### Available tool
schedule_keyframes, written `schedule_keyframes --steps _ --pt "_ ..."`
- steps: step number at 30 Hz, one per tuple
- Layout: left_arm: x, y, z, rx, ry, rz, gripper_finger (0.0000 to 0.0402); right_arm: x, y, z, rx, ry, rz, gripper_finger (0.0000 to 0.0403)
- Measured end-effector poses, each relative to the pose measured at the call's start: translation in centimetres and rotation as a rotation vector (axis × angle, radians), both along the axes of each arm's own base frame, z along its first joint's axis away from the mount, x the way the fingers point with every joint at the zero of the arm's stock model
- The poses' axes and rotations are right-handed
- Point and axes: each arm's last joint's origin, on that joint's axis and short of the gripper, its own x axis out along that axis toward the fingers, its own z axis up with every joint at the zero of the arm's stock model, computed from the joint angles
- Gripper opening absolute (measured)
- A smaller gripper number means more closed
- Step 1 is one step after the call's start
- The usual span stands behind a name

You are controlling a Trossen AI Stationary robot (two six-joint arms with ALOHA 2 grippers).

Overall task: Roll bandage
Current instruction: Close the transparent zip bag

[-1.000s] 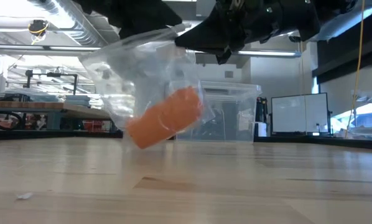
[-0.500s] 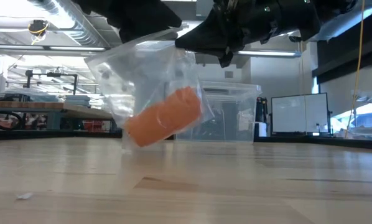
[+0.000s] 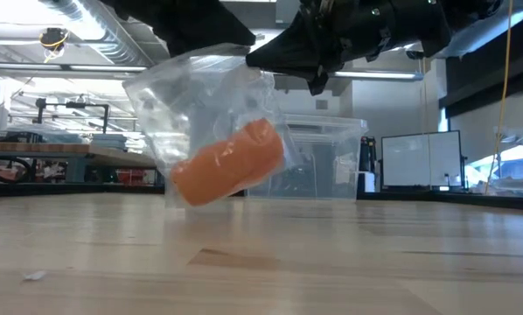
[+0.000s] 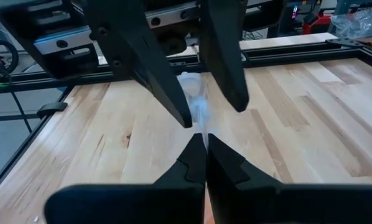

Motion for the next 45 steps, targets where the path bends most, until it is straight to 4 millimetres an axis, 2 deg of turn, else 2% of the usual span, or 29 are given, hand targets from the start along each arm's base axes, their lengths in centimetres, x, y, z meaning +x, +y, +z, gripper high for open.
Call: schedule_keyframes --steps 7,18,45 --pt "0.0 0.0 0.0 0.000 0.003 0.002 0.0069 0.0 0.0 0.0 0.000 0.000 0.000 0.0004" --pt "0.0 -0.2 -0.1 -0.016 0.015 -0.052 0.0018 0.0 0.0 0.0 -0.005 0.000 0.002 0.0004" --pt "-1.4 -0.9 -2.2 -0.040 0.232 -0.038 0.0017 0.0 0.0 -0.1 -0.033 0.006 0.022 0.0004"
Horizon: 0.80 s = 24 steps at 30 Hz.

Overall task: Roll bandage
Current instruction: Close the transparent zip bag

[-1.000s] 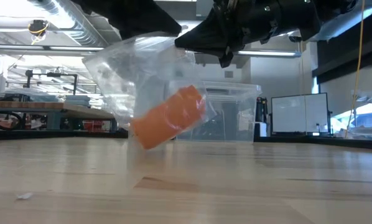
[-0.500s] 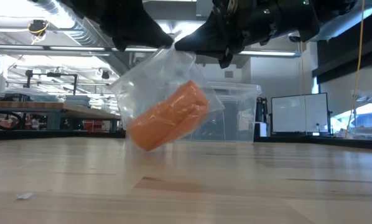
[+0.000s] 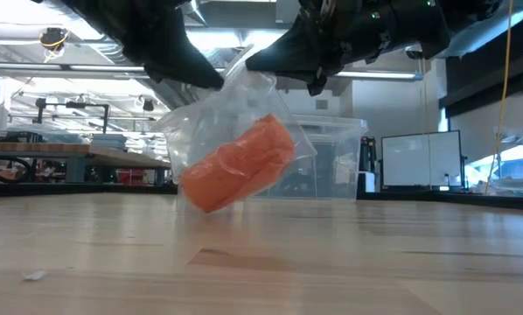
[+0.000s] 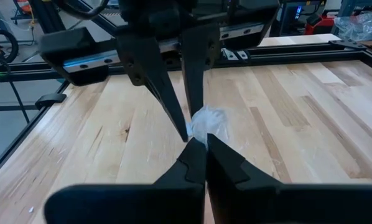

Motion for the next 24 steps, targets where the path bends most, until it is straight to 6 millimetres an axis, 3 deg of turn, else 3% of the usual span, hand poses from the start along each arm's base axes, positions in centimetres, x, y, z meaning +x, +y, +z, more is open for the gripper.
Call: schedule_keyframes --steps 24 --pt "-2.6 0.2 -2.4 -0.006 0.294 0.086 0.0019 0.0 0.0 0.1 0.001 -0.006 -0.001 0.0004"
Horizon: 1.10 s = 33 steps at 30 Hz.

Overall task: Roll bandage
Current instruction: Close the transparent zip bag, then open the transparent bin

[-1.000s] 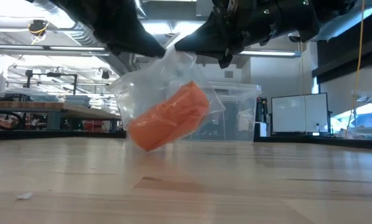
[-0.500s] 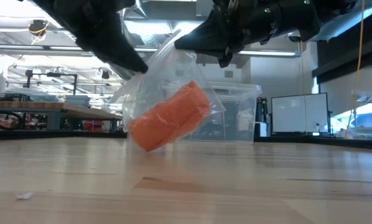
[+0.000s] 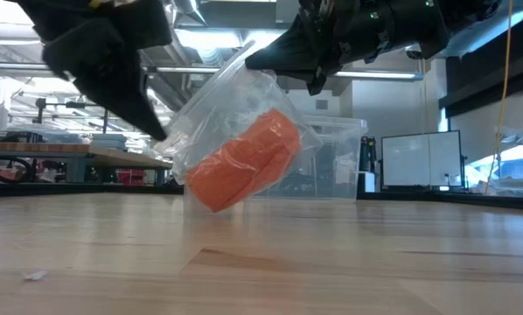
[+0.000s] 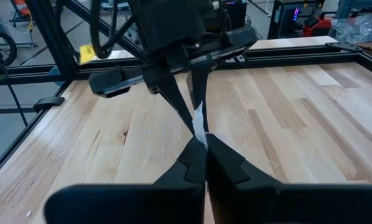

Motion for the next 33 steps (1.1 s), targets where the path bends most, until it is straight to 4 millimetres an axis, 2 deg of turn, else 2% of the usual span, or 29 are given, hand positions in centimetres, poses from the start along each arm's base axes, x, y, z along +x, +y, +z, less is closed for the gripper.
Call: schedule_keyframes --steps 14,19,23,27,30,33 --pt "-1.1 0.0 -0.8 -0.019 0.096 0.044 0.0026 0.0 0.1 0.3 0.015 -0.012 0.023 0.0005" --pt "-0.5 0.0 -0.1 -0.067 0.046 0.093 0.0050 -0.1 0.1 0.0 0.018 0.024 0.020 0.0005" --pt "0.4 -0.1 2.2 -0.149 -0.037 0.142 0.0092 -0.2 0.0 -0.6 0.043 0.077 0.001 0.0008" --pt "0.4 -0.2 4.6 -0.134 -0.050 0.105 0.0136 -0.3 -0.2 -0.9 0.044 0.116 -0.009 0.0047" --pt "-0.1 0.2 6.0 -0.069 -0.088 0.088 0.0161 -0.5 -0.9 -1.1 -0.012 0.185 -0.034 0.0097" --pt "-0.5 1.4 7.2 0.025 -0.125 0.095 0.0179 -0.5 -2.0 0.0 -0.086 0.233 -0.103 0.0154"
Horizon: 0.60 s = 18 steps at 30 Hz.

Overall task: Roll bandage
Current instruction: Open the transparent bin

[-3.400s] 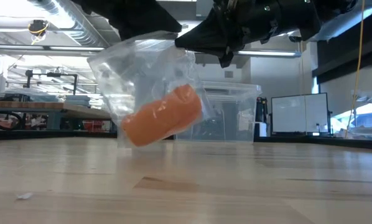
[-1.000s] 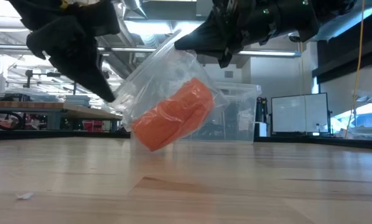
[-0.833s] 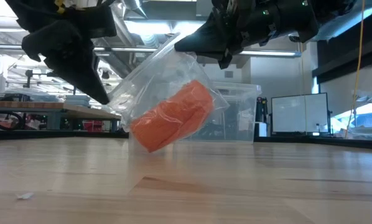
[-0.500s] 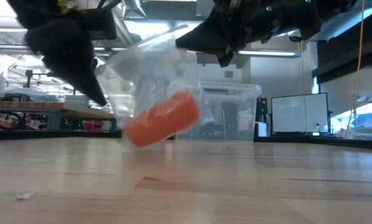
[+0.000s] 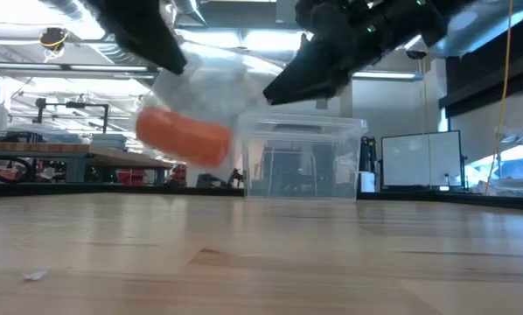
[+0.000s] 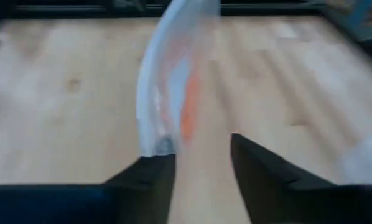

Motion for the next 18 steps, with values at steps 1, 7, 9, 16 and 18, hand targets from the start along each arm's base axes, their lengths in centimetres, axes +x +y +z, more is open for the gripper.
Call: schedule_keyframes --steps 1,7,9,16,18 --pt "0.0 0.6 0.3 0.025 -0.004 0.003 0.0184 -0.1 -0.5 0.5 -0.030 0.013 -0.020 0.0171" --pt "0.1 4.6 0.2 0.074 0.048 0.038 0.0212 -0.4 -3.9 1.6 -0.156 0.106 -0.071 0.0250" --pt "0.2 5.9 -0.5 0.012 0.068 0.008 0.0219 -0.5 -5.0 1.8 -0.164 0.108 -0.076 0.0264" --pt "0.6 8.9 -0.8 -0.019 0.021 -0.045 0.0223 -2.0 -7.5 2.7 -0.147 0.169 -0.107 0.0275" --pt "1.0 9.5 0.9 0.000 -0.078 -0.077 0.0223 -3.1 -7.6 4.4 -0.144 0.158 -0.109 0.0275"
